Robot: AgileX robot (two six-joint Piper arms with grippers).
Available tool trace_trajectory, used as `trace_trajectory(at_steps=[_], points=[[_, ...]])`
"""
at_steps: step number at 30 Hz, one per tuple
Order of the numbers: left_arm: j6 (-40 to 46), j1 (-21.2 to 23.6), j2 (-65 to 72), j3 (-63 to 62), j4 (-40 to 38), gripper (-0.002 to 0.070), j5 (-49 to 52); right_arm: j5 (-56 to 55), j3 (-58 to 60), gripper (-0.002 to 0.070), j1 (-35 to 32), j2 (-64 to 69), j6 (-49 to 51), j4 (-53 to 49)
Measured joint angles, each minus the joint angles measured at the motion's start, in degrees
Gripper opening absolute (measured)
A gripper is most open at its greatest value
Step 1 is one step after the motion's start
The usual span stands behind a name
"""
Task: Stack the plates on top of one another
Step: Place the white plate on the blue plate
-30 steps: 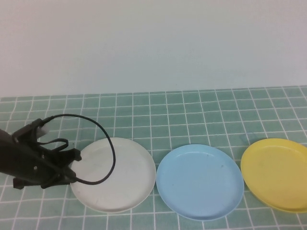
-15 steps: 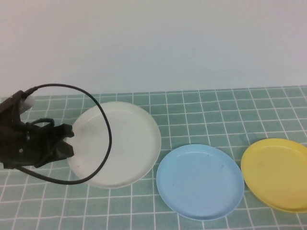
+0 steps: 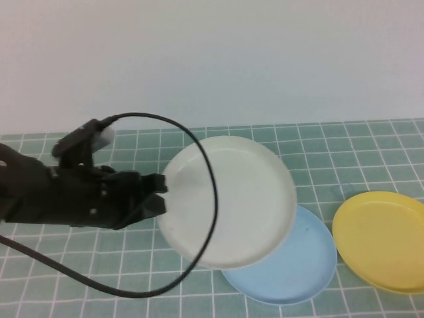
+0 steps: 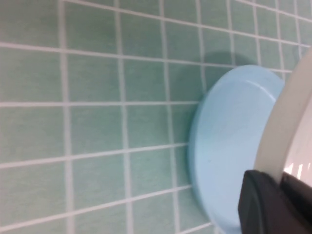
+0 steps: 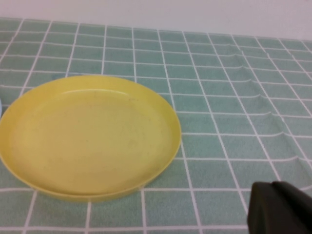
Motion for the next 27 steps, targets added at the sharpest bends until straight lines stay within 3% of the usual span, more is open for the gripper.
trace_trajectory(at_steps=[9, 27], points=[[-1.1, -9.6, 8.3, -4.7, -0.7, 0.0000, -0.8, 0.0, 0.0, -0.0002, 0.0, 0.0, 0.0, 0.0], [-1.6, -10.0, 23.6, -15.5, 0.2, 0.0000, 7.1, 0.0, 0.0, -0.0002, 0.0, 0.0, 0.0, 0.0]])
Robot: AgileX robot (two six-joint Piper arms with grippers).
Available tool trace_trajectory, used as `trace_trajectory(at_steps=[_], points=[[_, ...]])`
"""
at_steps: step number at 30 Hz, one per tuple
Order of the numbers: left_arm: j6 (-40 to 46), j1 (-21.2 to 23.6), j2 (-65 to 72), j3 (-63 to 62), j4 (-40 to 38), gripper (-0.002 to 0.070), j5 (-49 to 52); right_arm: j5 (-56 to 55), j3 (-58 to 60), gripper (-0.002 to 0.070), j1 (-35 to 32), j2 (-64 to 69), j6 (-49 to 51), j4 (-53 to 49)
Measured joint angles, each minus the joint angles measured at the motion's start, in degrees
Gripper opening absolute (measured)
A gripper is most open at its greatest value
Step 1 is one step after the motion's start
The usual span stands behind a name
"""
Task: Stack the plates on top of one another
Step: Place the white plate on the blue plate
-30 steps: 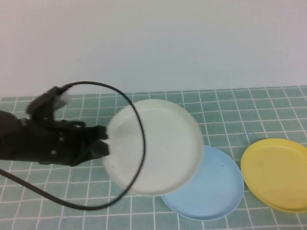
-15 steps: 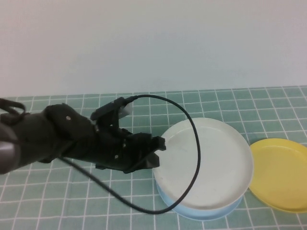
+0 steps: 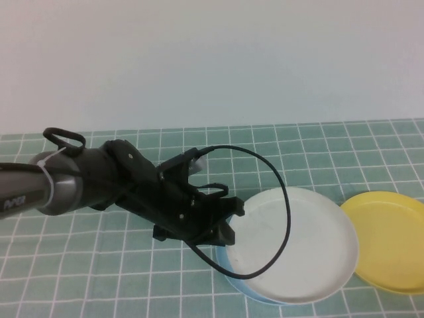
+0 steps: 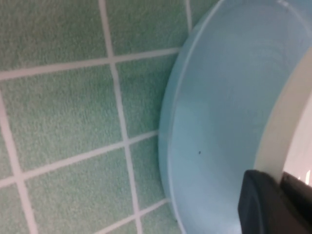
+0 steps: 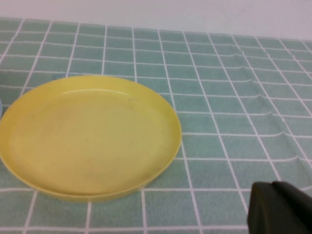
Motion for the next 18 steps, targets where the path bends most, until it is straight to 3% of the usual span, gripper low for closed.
trace_trajectory(at_steps=[12, 18], points=[[-4.7, 0.1, 0.1, 0.0, 5.8, 0.0005, -2.2, 0.0, 0.0, -0.0002, 0.0, 0.0, 0.0, 0.0], [-6.5, 0.1, 0.1, 0.0, 7.4, 0.0150, -3.0, 0.0, 0.0, -0.0002, 0.0, 0.0, 0.0, 0.0]])
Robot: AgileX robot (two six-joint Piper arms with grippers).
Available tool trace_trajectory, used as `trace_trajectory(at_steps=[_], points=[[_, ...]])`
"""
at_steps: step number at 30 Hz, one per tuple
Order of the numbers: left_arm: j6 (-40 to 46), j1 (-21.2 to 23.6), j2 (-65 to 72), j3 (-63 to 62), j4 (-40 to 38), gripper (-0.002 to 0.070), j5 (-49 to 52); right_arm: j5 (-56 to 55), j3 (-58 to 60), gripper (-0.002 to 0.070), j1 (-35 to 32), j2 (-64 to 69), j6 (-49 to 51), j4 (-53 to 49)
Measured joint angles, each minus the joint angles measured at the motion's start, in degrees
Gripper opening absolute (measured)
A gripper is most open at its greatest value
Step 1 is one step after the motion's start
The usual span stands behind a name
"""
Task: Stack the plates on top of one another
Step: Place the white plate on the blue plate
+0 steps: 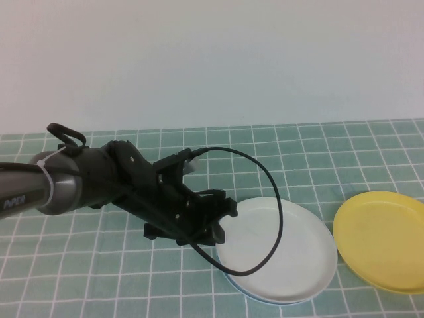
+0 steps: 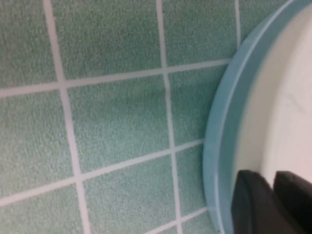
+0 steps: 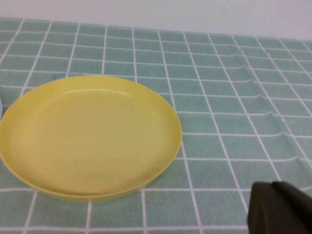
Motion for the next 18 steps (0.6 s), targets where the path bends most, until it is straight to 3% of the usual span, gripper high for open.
trace_trajectory(at_steps=[4, 7, 10, 13, 18], points=[[-1.2, 0.0, 0.0, 0.0, 0.0, 0.0273, -0.4, 0.0, 0.0, -0.0002, 0.0, 0.0, 0.0, 0.0], [-1.4, 0.0, 0.0, -0.8, 0.0, 0.0277, 0.4, 0.0, 0.0, -0.0002, 0.0, 0.0, 0.0, 0.0], [-1.3, 0.0, -0.1, -3.2, 0.0, 0.0194, 2.9, 0.0, 0.0, -0.0002, 0.0, 0.0, 0.0, 0.0], [-0.6, 0.0, -1.0, -6.8, 0.0, 0.0003, 6.0, 0.0, 0.0, -0.0002, 0.0, 0.0, 0.0, 0.0], [0.8, 0.0, -6.6, -9.6, 0.0, 0.0000, 7.0, 0.0, 0.0, -0.0002, 0.0, 0.0, 0.0, 0.0]])
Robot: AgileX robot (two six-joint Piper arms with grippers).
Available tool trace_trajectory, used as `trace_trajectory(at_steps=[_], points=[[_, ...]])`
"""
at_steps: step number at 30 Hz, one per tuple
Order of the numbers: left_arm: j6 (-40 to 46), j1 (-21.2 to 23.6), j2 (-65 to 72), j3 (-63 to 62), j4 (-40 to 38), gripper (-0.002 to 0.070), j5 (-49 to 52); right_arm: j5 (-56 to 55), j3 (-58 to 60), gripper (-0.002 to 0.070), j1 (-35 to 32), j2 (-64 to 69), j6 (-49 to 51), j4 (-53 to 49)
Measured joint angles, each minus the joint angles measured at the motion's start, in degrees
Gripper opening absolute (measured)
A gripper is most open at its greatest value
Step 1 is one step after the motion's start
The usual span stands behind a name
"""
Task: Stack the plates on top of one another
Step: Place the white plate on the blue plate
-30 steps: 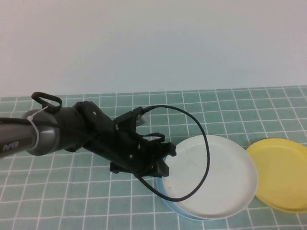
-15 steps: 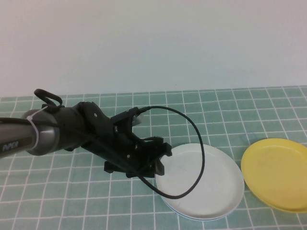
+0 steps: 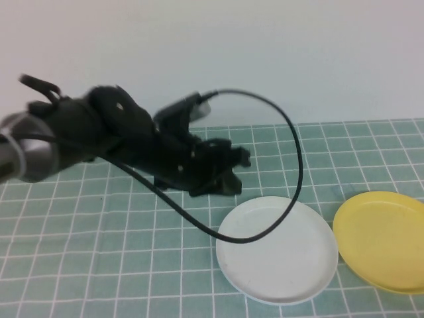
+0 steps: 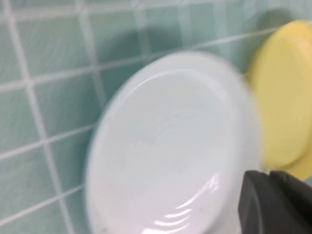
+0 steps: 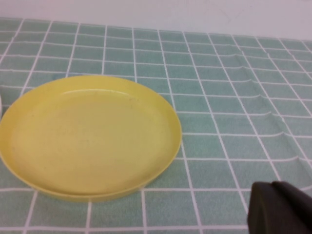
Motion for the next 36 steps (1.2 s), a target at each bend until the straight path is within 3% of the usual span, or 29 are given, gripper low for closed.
trace_trajectory(at_steps=[7, 13, 22, 25, 31, 36], points=[[0.8, 0.0, -12.0, 0.0, 0.7, 0.0000, -0.3, 0.0, 0.0, -0.0002, 0.0, 0.0, 0.0, 0.0], [1.8, -0.1, -19.7, 0.0, 0.5, 0.0000, 5.1, 0.0, 0.0, -0.0002, 0.0, 0.0, 0.0, 0.0], [1.9, 0.0, -22.3, 0.0, 1.3, 0.0000, 12.1, 0.0, 0.0, -0.0002, 0.0, 0.0, 0.0, 0.0], [4.0, 0.0, -22.1, 0.0, 8.9, 0.0000, 6.2, 0.0, 0.0, -0.0002, 0.0, 0.0, 0.0, 0.0], [5.6, 0.0, -21.7, 0.4, 32.5, 0.0000, 1.6, 0.0, 0.0, -0.0002, 0.0, 0.0, 0.0, 0.0], [3.0, 0.0, -26.3, 3.5, 37.1, 0.0000, -13.3, 0.0, 0.0, -0.0002, 0.0, 0.0, 0.0, 0.0]])
